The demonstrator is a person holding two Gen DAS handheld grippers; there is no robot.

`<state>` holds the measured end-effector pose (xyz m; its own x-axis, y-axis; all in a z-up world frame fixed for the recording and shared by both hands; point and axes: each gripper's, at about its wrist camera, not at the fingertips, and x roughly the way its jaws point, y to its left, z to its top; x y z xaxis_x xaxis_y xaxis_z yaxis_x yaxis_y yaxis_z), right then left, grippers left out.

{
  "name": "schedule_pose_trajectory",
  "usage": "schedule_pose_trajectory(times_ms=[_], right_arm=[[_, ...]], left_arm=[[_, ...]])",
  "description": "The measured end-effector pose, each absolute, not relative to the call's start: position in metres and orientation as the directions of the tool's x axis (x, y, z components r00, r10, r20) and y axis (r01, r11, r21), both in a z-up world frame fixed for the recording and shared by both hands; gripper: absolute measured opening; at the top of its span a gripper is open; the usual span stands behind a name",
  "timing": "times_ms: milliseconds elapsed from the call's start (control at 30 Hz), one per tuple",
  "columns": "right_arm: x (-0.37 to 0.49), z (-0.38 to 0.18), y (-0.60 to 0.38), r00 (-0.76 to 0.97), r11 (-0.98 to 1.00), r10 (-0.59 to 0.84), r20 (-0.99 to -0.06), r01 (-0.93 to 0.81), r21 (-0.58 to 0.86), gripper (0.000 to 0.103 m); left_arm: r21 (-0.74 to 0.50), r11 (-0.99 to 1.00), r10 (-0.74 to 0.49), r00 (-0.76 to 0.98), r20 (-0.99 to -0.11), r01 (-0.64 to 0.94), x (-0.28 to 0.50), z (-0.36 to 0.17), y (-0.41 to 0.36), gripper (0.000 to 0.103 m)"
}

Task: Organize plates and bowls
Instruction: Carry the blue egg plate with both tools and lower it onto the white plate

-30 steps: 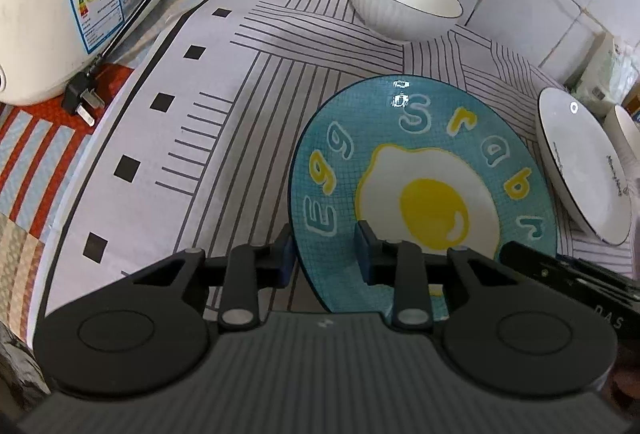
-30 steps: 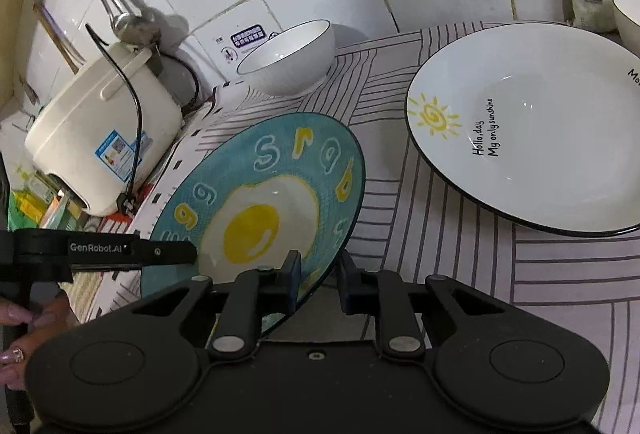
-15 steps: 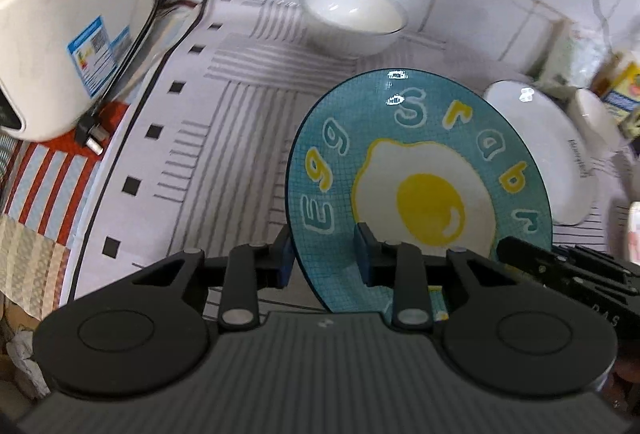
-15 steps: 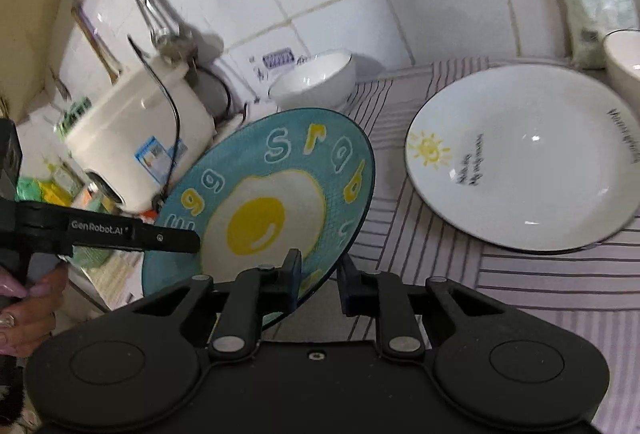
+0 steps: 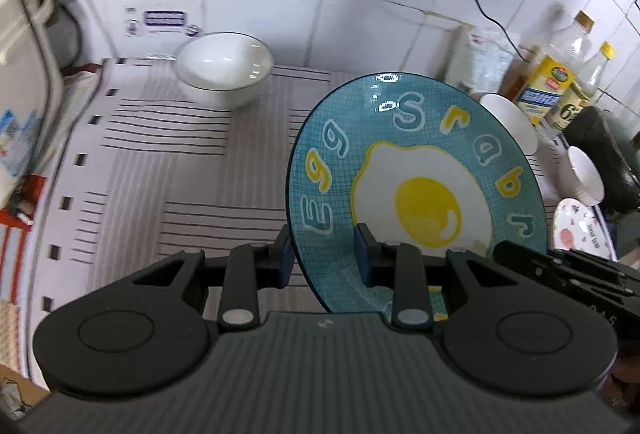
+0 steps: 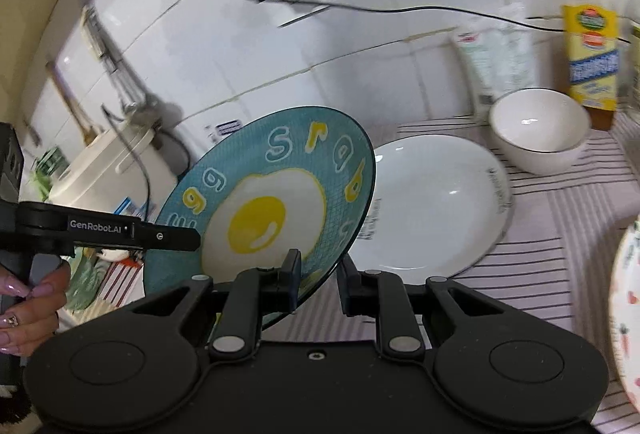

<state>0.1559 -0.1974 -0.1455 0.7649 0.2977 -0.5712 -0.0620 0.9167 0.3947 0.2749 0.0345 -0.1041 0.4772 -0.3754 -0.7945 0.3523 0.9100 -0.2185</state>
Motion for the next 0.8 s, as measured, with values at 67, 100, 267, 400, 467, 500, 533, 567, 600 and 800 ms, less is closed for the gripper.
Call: schedule_pose_trajectory(times_ms=[67,100,267,400,467,500,533,567,600,800], right_arm=[[0.154,-0.149,-0.208,0.767,0.919,0.287,-0.574,-0.050,0.392,0.024],[0.154,-0.152,-0.213,0.769,0.920,0.279,-0.575,-0.044,0.389,0.024],[0.158,-0.167,-0.235,0.766,0.913,0.256,-0.589,0.008,0.408,0.024],[0.165,-0.174,-0.249,0.763,0.910,0.241,-0.600,0.038,0.413,0.024],[0.171,-0.177,-0.255,0.761,0.904,0.236,-0.604,0.055,0.423,0.024],[0.173,-0.178,-0.258,0.761,0.902,0.234,-0.605,0.062,0.427,0.024],[0.177,-0.180,-0.261,0.759,0.900,0.233,-0.608,0.069,0.431,0.024],[0.180,-0.182,-0.263,0.759,0.899,0.231,-0.609,0.074,0.433,0.024],[0.183,-0.184,-0.265,0.758,0.899,0.227,-0.611,0.078,0.430,0.024],[0.210,-0.199,-0.269,0.740,0.918,0.220,-0.636,0.064,0.392,0.024]], left_arm=[[-0.234,0.903,-0.390,0.458,-0.799,0.361,0.279,-0.107,0.024,0.029],[-0.239,0.899,-0.396,0.448,-0.802,0.367,0.281,-0.109,0.017,0.029],[-0.246,0.890,-0.401,0.402,-0.823,0.384,0.294,-0.121,-0.014,0.029],[-0.218,0.891,-0.381,0.395,-0.836,0.399,0.304,-0.130,-0.036,0.029],[-0.210,0.893,-0.373,0.391,-0.842,0.399,0.310,-0.134,-0.046,0.029],[-0.212,0.894,-0.371,0.386,-0.845,0.395,0.314,-0.136,-0.049,0.029],[-0.214,0.895,-0.369,0.380,-0.848,0.391,0.317,-0.138,-0.051,0.029],[-0.213,0.895,-0.367,0.376,-0.851,0.392,0.322,-0.140,-0.052,0.029],[-0.212,0.897,-0.364,0.374,-0.853,0.388,0.326,-0.142,-0.053,0.029],[-0.187,0.909,-0.329,0.366,-0.871,0.371,0.354,-0.161,-0.060,0.030]])
